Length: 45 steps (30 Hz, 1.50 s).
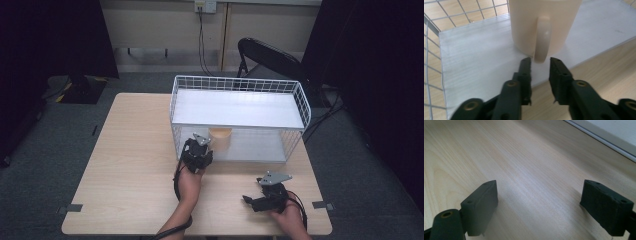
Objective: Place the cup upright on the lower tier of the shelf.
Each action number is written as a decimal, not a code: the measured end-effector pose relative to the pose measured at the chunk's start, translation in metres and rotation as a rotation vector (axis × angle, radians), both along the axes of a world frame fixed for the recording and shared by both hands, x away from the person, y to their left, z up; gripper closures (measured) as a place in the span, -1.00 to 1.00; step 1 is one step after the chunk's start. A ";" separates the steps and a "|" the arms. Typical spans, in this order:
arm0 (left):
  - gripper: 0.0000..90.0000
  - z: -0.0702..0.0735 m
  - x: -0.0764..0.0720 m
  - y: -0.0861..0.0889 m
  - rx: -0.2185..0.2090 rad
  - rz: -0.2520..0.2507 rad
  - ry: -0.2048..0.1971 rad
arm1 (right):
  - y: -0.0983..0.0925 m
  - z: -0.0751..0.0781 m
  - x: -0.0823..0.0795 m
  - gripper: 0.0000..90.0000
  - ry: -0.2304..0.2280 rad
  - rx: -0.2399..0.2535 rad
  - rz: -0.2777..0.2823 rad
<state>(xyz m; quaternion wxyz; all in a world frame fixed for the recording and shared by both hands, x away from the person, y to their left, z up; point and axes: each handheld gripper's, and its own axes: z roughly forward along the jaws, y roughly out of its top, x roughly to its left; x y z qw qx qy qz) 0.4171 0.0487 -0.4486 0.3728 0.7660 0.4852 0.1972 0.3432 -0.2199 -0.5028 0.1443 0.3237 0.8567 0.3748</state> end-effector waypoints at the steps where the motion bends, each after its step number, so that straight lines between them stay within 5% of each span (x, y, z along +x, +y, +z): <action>1: 0.40 -0.002 -0.002 0.003 -0.007 -0.006 0.004 | 0.000 0.000 0.000 -0.70 0.000 0.000 0.000; 6: 0.00 -0.003 -0.007 0.012 -0.036 -0.039 0.011 | 0.000 0.000 0.000 -0.70 -0.001 0.000 0.000; 13: -0.22 -0.002 -0.013 0.020 -0.055 -0.099 0.016 | 0.000 0.000 0.000 -0.70 0.000 0.000 0.000; 31: -0.42 0.002 -0.025 0.037 -0.085 -0.236 0.008 | 0.000 0.000 0.000 -0.70 0.000 0.000 0.000; 45: -0.46 0.006 -0.035 0.049 -0.110 -0.268 0.029 | 0.000 0.000 0.000 -0.70 0.000 0.000 0.001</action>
